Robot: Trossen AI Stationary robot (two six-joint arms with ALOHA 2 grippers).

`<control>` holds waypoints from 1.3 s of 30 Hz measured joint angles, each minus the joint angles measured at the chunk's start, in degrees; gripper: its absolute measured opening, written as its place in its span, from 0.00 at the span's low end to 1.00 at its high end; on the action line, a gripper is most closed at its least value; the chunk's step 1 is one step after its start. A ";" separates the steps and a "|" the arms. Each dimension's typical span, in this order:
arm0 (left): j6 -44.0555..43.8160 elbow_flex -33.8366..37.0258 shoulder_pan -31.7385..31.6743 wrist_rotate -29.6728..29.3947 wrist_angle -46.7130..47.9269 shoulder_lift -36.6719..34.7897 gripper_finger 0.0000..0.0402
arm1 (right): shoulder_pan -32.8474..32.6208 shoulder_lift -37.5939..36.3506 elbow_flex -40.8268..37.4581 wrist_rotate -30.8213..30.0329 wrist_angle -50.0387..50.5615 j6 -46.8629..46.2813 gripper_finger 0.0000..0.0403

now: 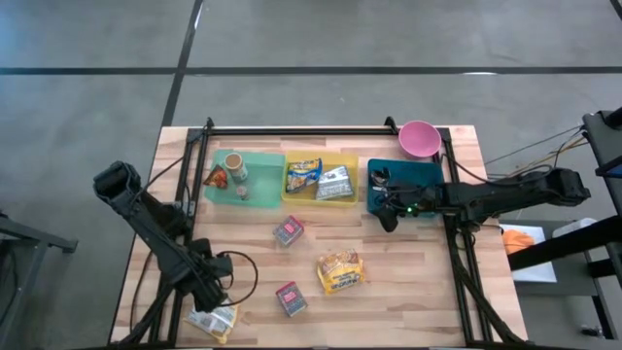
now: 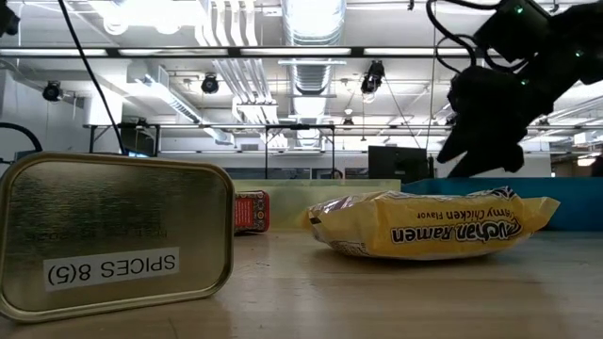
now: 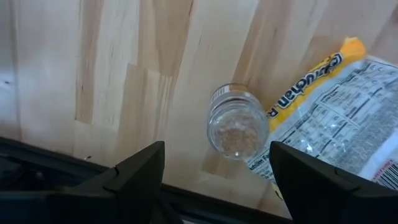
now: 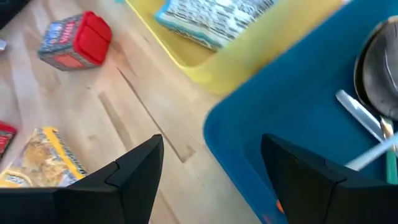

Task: Pick & Place Food Item
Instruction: Put the brown seasoning bottle into the green bin

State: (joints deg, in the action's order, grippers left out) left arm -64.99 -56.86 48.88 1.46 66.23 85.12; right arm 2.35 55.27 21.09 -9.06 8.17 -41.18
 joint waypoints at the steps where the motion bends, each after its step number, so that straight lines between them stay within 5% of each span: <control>1: 0.00 0.28 0.00 0.10 -0.30 0.00 0.74 | -0.10 0.00 0.45 -0.02 0.01 0.43 0.66; 39: 0.55 7.75 0.57 3.28 -9.87 -0.04 0.74 | -1.01 0.00 1.85 -0.11 -0.36 2.88 0.66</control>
State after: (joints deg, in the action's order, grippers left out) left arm -64.44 -49.10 49.45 4.73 56.36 85.08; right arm 1.34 55.27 22.94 -9.17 7.81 -38.30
